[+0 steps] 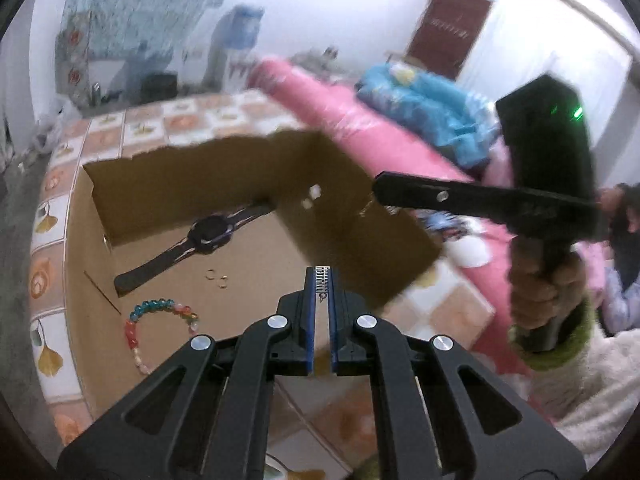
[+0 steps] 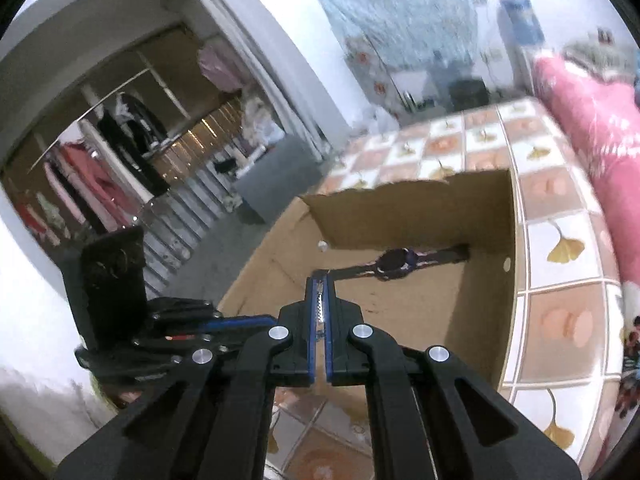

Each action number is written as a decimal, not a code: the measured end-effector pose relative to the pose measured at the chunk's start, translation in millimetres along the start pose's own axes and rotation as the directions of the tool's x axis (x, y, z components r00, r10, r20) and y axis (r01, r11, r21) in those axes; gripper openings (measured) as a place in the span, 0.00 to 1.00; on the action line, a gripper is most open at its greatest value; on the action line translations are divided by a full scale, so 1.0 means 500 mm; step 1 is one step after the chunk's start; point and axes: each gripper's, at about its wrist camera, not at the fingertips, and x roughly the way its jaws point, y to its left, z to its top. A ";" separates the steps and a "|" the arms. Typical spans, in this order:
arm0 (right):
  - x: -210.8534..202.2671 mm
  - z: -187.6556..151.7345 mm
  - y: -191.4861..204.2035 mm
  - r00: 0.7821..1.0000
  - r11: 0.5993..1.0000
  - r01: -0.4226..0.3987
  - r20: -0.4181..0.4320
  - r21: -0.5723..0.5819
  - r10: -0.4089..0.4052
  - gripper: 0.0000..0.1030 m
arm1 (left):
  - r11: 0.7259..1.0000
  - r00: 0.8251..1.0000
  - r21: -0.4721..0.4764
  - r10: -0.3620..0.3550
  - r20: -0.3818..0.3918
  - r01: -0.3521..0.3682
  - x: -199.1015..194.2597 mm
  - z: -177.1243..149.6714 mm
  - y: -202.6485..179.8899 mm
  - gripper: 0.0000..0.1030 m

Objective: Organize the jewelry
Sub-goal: 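Carry the held silver earring with the left gripper over the box, then open the left gripper to drop the silver earring into the box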

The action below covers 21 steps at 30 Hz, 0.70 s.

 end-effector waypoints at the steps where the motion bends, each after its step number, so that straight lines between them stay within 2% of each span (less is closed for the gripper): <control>1: 0.023 0.011 -0.015 0.999 1.000 0.009 -0.044 0.014 -0.009 0.03 | 1.000 0.999 -0.006 0.013 -0.030 -0.013 0.023 0.008 0.011 0.05; 4: 0.069 0.024 -0.038 0.993 0.999 0.054 -0.108 0.007 -0.053 0.03 | 0.998 0.994 -0.045 0.031 -0.104 -0.036 0.075 0.023 0.038 0.05; 9: 0.123 0.035 -0.047 0.976 0.991 0.124 -0.173 -0.042 -0.130 0.04 | 0.994 0.983 -0.091 0.042 -0.181 -0.059 0.115 0.033 0.062 0.05; 12: 0.133 0.042 -0.057 0.974 0.990 0.134 -0.178 -0.054 -0.141 0.05 | 0.992 0.979 -0.111 0.042 -0.201 -0.066 0.129 0.035 0.068 0.05; 16: 0.133 0.049 -0.068 0.974 0.989 0.138 -0.172 -0.046 -0.144 0.05 | 0.989 0.976 -0.128 0.038 -0.215 -0.067 0.134 0.034 0.072 0.14; 21: 0.131 0.053 -0.079 0.976 0.990 0.136 -0.168 -0.038 -0.141 0.06 | 0.988 0.975 -0.137 0.035 -0.221 -0.067 0.140 0.033 0.077 0.16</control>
